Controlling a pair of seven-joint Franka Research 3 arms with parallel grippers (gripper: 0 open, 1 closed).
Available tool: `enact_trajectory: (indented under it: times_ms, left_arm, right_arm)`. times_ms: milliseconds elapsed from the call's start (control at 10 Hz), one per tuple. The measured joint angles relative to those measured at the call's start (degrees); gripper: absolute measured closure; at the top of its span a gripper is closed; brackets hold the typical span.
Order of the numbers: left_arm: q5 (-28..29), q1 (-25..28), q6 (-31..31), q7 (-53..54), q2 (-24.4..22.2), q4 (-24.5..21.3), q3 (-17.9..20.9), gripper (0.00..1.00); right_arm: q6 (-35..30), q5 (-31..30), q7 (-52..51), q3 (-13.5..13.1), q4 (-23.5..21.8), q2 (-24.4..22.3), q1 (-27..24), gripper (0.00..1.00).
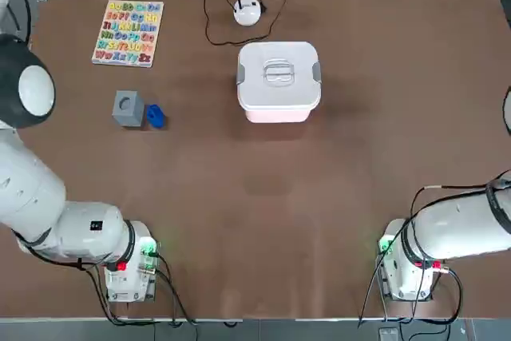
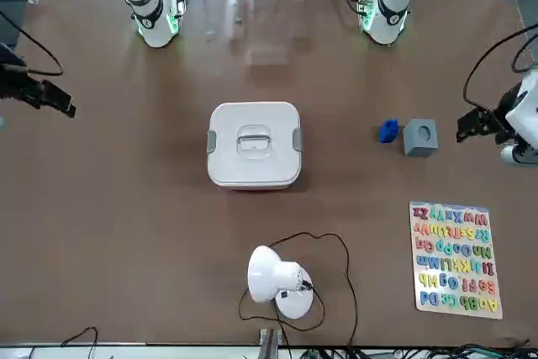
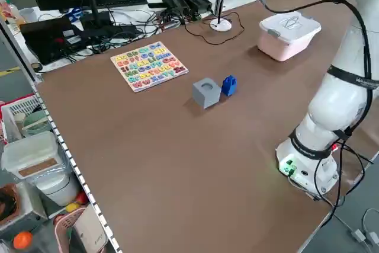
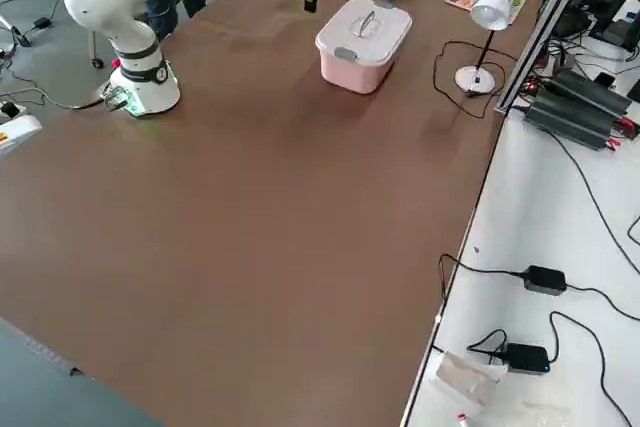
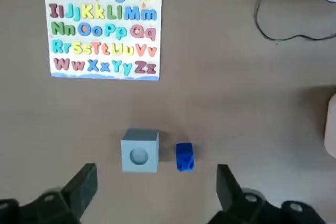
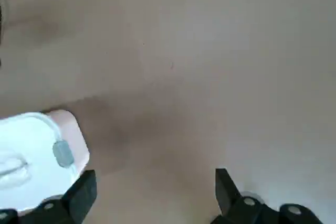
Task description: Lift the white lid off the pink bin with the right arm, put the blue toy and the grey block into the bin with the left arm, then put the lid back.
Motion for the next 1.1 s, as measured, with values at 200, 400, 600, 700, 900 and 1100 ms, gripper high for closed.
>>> enact_trajectory:
  times_ms: [200, 400, 600, 700, 900, 1100]
  left_arm:
    - [0.0, 0.25, 6.04, -3.05, 1.36, -5.95, 0.05, 0.0]
    - [0.0, 0.21, 11.85, -4.09, 0.04, -13.89, -0.13, 0.0]
    - [-0.03, -0.02, 19.57, -4.72, -4.36, -25.56, -0.4, 0.0]
    - [-0.05, -0.13, 23.1, -5.91, -6.65, -31.49, -0.84, 0.0]
    - [-0.07, -0.19, 27.37, -9.62, -10.3, -41.28, -2.75, 0.0]
    - [-0.08, -0.26, 30.29, -11.52, -12.07, -47.73, -4.21, 0.0]
  right_arm:
    - [0.39, 1.82, 18.17, 0.09, -0.1, 2.25, 3.87, 0.0]
    - [2.93, 2.56, 34.78, 0.2, -0.1, 5.4, 8.66, 0.0]
    - [5.01, 4.28, 47.93, 0.22, -0.11, 7.08, 11.76, 0.0]
    - [6.39, 4.69, 53.69, 0.2, -0.12, 7.7, 12.87, 0.0]
    - [9.7, 4.96, 62.51, 0.2, -0.58, 9.18, 16.41, 0.0]
    - [14.24, 4.98, 70.45, 0.23, -2.81, 9.99, 21.54, 0.0]
